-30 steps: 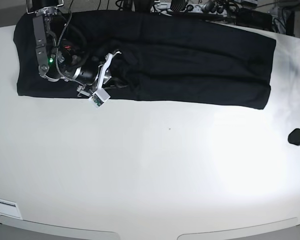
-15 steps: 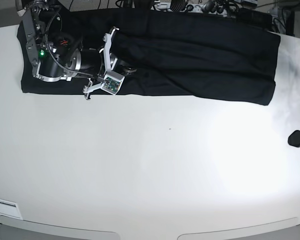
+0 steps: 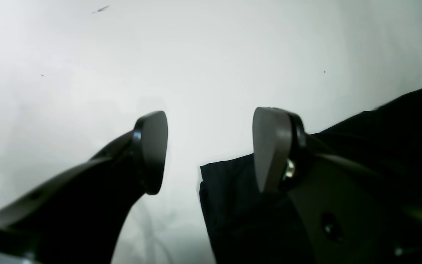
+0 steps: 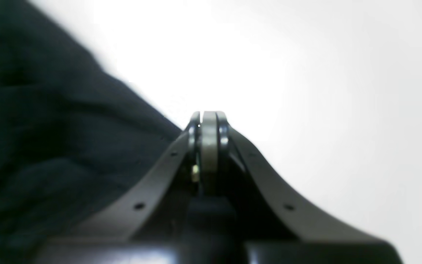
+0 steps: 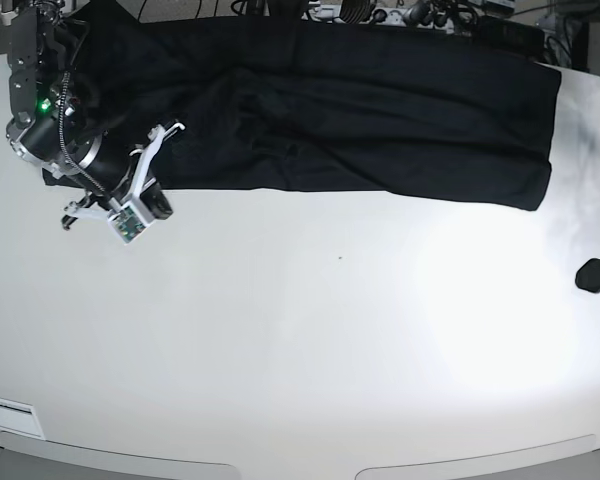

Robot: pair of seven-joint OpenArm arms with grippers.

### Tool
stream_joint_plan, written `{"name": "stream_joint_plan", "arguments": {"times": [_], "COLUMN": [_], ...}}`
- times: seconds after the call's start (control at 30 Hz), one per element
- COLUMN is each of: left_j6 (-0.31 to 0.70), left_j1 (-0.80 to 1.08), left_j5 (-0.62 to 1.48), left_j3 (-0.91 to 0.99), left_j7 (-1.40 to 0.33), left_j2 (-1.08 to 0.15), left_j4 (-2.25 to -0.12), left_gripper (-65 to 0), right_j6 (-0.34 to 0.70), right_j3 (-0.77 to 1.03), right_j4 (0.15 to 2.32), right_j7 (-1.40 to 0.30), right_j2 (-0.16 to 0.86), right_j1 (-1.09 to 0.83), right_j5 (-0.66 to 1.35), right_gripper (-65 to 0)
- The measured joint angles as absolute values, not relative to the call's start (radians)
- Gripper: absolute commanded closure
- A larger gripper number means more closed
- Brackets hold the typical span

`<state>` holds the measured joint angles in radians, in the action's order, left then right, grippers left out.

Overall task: Fold the T-shirt properly
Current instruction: 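Release the sleeve and regrasp the shirt's side edge with the right gripper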

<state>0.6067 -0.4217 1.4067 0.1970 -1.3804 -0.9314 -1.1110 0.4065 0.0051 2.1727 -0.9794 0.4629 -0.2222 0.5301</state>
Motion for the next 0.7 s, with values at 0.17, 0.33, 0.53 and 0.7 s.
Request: {"name": "stream_joint_plan", "arguments": {"times": [0.17, 0.33, 0.53, 0.7], "left_j6": [0.607, 0.607, 0.61, 0.58], "left_j1": [-0.422, -0.405, -0.329, -0.337], "left_j5": [1.406, 1.406, 1.402, 1.359], "left_j3": [0.197, 0.197, 0.197, 0.197], "left_j7": [-1.381, -1.396, -1.407, -1.396], "left_j2": [-0.92, -0.863, -0.83, -0.843], "left_j4": [-1.111, -1.111, -1.111, -1.112], "left_gripper": [-38.8, -33.2, 0.0, 0.0], "right_j6": [0.56, 0.551, 0.372, 0.363], "right_j3": [0.011, -0.03, -0.023, 0.11], "right_j4": [2.172, 2.173, 2.172, 2.172], "right_j7": [-0.924, -0.909, -0.903, -0.905], "right_j2": [0.448, 0.448, 0.448, 0.451], "right_j1": [-0.279, -0.281, -0.282, -0.337], "right_j5": [0.7, 0.647, 0.332, 0.28], "right_gripper": [0.0, 0.0, 0.0, 0.0]}}
